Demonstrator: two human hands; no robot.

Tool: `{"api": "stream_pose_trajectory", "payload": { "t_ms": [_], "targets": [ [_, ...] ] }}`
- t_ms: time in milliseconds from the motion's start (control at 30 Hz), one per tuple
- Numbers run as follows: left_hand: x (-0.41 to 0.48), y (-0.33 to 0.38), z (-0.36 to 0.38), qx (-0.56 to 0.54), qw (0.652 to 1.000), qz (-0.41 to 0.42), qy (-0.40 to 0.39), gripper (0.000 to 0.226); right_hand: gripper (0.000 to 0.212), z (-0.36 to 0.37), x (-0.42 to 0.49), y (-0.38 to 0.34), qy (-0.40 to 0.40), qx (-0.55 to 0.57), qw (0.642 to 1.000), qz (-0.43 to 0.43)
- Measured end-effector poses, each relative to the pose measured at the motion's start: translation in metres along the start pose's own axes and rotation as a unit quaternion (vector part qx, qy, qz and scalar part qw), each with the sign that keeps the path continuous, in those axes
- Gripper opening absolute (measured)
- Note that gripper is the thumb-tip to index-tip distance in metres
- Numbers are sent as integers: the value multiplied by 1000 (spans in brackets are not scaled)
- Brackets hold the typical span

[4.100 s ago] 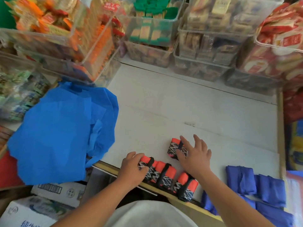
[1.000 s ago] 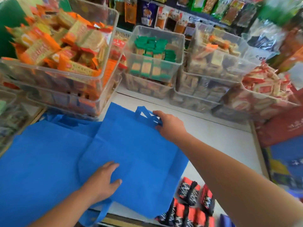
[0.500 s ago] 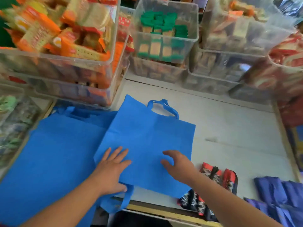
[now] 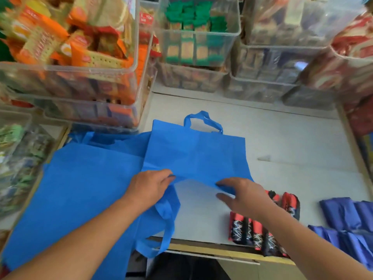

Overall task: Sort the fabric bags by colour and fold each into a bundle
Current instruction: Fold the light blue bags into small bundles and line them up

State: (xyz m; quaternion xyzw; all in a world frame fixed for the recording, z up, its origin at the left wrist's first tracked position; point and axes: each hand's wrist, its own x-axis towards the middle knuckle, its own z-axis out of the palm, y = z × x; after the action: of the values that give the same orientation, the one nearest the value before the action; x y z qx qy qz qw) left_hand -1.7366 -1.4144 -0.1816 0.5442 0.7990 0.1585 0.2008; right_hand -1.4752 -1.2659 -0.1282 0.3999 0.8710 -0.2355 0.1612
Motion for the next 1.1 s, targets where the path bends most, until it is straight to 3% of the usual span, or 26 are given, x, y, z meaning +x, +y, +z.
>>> {"api": "stream_pose_trajectory", "payload": {
  "t_ms": [67,133,233,333,467,567,667,767,900,967,1100],
  "targets": [
    [14,11,-11,-36,999,-1,-25,28,25,-13,-1,23,40,24,998,47],
    [26,14,-21,-79,995,-10,-64,11,14,-21,0,50,61,117,986,102],
    [41,8,-28,-152,983,-42,-99,11,19,-32,6,80,125,237,951,153],
    [65,2,-23,-196,974,-87,-68,23,22,-45,19,97,159,304,925,163],
    [97,12,0,-201,967,-156,12,14,10,-46,48,125,149,308,926,162],
    [115,18,11,-121,972,-199,43,25,12,-36,78,141,148,304,924,178],
    [129,13,19,72,984,-121,105,48,15,-29,118,150,142,279,930,191],
    [138,13,43,179,983,12,37,69,22,-23,158,153,140,267,932,202],
    [151,12,77,231,970,42,-58,72,47,-4,183,156,168,142,943,249],
    [156,6,88,262,961,45,-74,69,60,11,184,158,199,44,954,217],
    [162,-5,108,278,955,65,-82,62,56,39,193,162,224,-72,972,-21]
  ]
}}
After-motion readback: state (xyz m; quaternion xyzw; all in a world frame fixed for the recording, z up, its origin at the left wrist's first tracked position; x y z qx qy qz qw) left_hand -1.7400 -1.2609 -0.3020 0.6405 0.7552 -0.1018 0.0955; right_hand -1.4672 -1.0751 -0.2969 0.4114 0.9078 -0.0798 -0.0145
